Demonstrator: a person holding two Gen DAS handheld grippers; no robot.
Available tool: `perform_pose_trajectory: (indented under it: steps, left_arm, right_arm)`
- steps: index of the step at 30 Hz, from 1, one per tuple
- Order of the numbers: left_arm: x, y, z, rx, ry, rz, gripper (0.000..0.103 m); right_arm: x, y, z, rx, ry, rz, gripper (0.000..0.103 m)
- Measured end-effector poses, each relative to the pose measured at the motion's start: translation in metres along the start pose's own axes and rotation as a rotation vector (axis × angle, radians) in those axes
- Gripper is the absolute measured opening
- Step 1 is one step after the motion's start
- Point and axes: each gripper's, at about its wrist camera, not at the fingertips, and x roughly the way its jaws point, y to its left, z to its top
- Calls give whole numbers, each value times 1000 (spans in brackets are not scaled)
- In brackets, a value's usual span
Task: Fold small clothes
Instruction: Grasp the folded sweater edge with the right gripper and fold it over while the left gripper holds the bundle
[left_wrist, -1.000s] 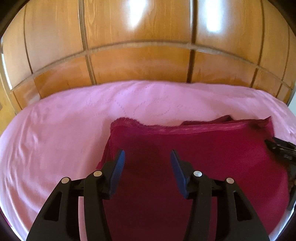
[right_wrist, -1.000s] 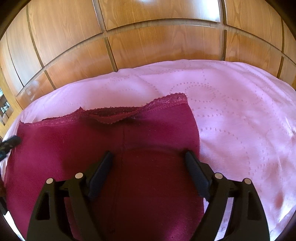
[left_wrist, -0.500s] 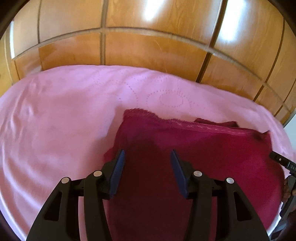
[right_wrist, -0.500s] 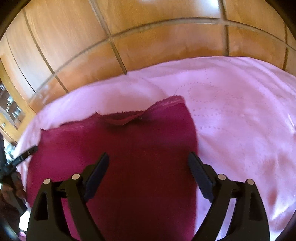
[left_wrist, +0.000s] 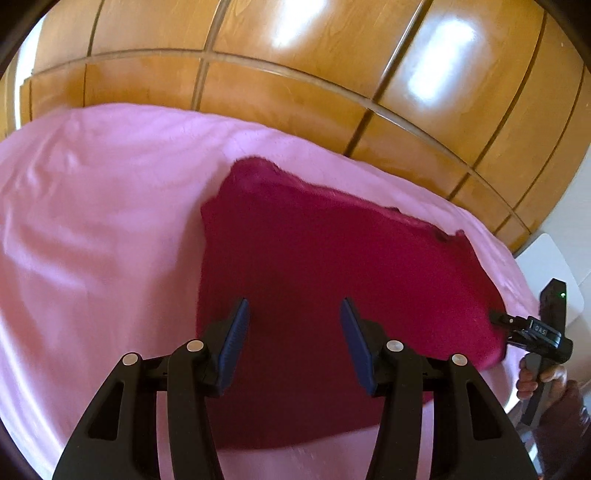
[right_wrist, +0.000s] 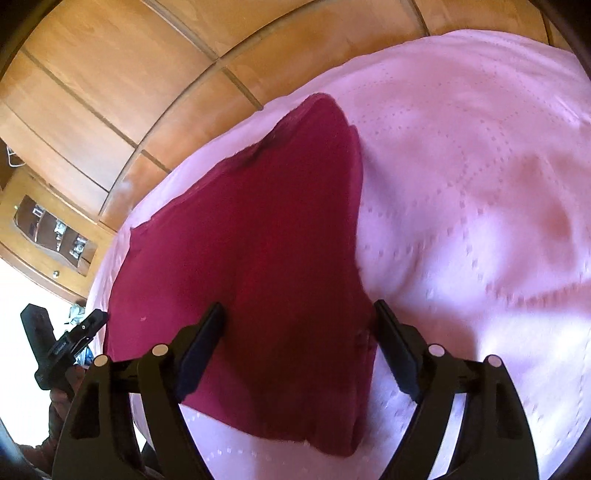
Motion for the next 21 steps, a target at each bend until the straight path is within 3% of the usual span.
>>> perform_pose_trajectory:
  steps: [1,4,8,11,14,17,21]
  left_arm:
    - [-1,0,-4,-9,4,-10,51]
    - [-4,2,-10,-19,9,-19,51]
    - [-2,7,-13,-34,30,-35,51]
    - [-4,12,-14,-51,34,-62,51]
    - [-1,15,-15,-36,76,-137,51]
    - [2,16,-16,-1,99,-147,51]
    - [0,28,-12,-60,101,-214,51]
  right_arm:
    - [0,2,-1,-6,4,-3,78]
    - [1,14,-2,-20,35,23,47]
    - [2,34,1,-66,32,0,27]
    - [-13,61,9,-102,-17,13,23]
    - [-23,103,18,-191,-59,18,21]
    - [-26,147,23,-282,-73,35,20]
    - [-12,213,26,-388,-63,61,19]
